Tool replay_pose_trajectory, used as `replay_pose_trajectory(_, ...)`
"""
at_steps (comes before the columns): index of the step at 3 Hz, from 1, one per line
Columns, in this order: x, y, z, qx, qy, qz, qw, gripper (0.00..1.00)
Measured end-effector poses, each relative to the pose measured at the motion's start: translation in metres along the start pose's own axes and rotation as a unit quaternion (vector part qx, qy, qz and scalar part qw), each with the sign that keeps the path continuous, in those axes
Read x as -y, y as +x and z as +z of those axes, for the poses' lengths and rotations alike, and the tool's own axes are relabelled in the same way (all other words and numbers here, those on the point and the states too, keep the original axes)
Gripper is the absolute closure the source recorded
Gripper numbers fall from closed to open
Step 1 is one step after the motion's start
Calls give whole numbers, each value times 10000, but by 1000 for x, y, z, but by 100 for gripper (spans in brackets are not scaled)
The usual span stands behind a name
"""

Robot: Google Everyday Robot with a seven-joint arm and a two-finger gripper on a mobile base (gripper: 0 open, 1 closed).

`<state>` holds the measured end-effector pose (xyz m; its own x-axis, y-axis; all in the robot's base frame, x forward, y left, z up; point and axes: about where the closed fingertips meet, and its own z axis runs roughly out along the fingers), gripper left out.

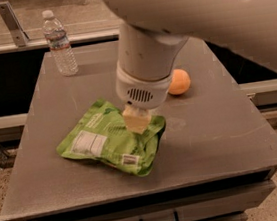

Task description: Move green rice chip bag near orange

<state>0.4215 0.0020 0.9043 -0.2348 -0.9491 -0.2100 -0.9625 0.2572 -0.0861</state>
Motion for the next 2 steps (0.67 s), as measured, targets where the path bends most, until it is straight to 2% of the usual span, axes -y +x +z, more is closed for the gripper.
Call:
replay_pose_trajectory(1,29,26,-13,-38,237,239,9994,100)
replay_pose_trajectory(2,49,45,-12,-129,359,459,9982,100)
